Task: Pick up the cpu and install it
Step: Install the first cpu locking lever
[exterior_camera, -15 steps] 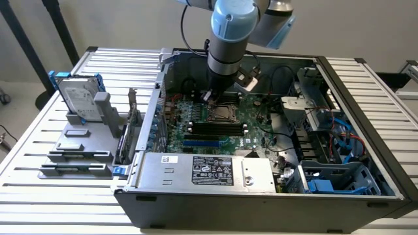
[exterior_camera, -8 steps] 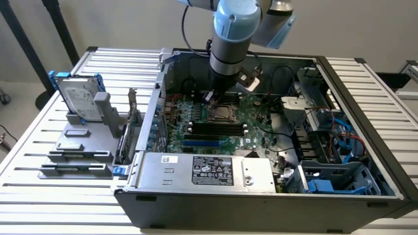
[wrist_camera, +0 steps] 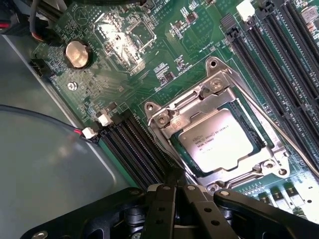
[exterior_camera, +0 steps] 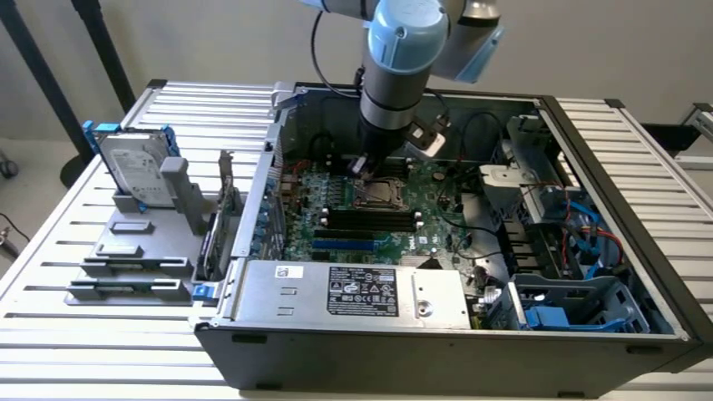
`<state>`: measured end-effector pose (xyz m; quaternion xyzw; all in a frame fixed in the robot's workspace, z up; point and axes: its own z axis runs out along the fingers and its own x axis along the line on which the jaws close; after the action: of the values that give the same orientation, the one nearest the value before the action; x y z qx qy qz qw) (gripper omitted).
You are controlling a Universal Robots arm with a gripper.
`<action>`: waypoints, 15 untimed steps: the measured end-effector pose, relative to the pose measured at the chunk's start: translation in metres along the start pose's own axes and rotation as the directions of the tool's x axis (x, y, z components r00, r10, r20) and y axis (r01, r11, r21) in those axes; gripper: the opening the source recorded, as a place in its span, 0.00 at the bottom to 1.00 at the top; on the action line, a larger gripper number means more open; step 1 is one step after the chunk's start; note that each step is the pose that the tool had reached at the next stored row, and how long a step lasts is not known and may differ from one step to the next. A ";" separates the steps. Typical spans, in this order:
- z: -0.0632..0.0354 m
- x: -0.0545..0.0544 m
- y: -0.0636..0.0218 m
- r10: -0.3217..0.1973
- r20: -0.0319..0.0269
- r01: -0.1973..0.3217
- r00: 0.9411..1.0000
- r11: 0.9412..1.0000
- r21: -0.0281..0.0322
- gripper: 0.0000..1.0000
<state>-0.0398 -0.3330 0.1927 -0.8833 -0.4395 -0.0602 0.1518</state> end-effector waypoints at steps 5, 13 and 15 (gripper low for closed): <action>0.0005 0.001 0.0021 -0.001 0.001 0.001 1.000 1.000 0.001 0.11; 0.0005 0.006 0.0087 -0.004 0.004 0.004 1.000 1.000 0.005 0.11; 0.0006 0.008 0.0108 -0.004 0.005 0.004 1.000 1.000 0.006 0.11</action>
<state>-0.0265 -0.3331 0.1917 -0.8820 -0.4420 -0.0570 0.1533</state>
